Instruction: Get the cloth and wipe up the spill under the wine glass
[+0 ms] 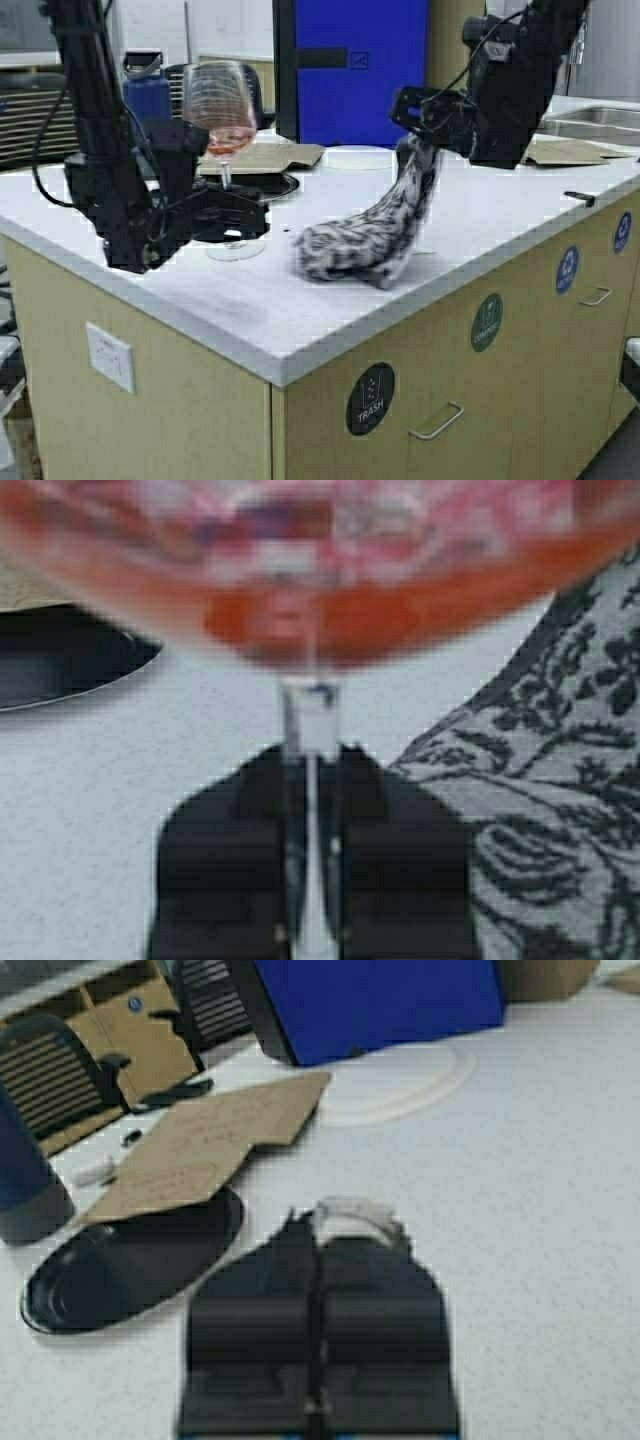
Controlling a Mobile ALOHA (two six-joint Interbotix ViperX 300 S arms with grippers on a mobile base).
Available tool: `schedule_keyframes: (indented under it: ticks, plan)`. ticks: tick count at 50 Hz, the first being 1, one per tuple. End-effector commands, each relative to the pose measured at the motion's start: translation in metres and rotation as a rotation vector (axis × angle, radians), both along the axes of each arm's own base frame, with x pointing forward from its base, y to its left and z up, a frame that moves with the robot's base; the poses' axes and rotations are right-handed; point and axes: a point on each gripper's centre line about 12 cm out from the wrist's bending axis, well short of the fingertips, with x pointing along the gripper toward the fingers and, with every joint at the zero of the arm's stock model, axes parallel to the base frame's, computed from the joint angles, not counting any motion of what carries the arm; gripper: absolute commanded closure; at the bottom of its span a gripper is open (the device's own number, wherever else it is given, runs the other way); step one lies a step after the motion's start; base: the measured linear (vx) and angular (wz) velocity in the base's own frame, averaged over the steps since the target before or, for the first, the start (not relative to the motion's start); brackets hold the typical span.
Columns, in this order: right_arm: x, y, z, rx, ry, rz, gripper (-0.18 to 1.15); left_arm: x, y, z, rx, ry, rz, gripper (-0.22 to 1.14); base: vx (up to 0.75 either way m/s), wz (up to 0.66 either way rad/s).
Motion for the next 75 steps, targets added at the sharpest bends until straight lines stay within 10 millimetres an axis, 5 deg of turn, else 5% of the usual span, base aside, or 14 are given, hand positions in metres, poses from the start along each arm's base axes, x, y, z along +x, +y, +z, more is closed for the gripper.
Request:
schedule_keyframes:
  ticks: [1, 24, 35, 43, 50, 61, 75]
  plan:
    - [0.001, -0.001, 0.027, 0.019, -0.077, -0.006, 0.9, 0.008, -0.007, 0.005, -0.014, -0.035, -0.025, 0.78, 0.0, 0.0]
    - [0.005, -0.011, 0.035, 0.021, -0.123, -0.035, 0.9, -0.001, -0.004, -0.023, 0.018, 0.041, -0.03, 0.67, 0.0, 0.0]
    - [0.003, -0.012, 0.033, 0.018, -0.116, -0.033, 0.9, -0.002, -0.004, -0.033, 0.032, 0.053, -0.031, 0.43, 0.0, 0.0]
    - [0.001, -0.012, 0.031, 0.014, -0.109, -0.032, 0.9, -0.003, -0.003, -0.037, 0.038, 0.06, -0.028, 0.12, 0.0, 0.0]
    - [-0.001, -0.013, 0.028, 0.009, -0.1, -0.029, 0.9, -0.003, -0.001, -0.033, 0.03, 0.048, -0.011, -0.09, 0.0, 0.0]
    - [-0.005, -0.016, 0.031, 0.007, -0.121, -0.039, 0.9, -0.01, 0.003, -0.016, 0.003, -0.004, -0.003, -0.09, 0.0, 0.0]
    - [-0.011, -0.047, 0.056, 0.015, -0.18, -0.107, 0.9, -0.043, 0.017, 0.008, -0.001, -0.041, 0.013, -0.09, 0.0, 0.0]
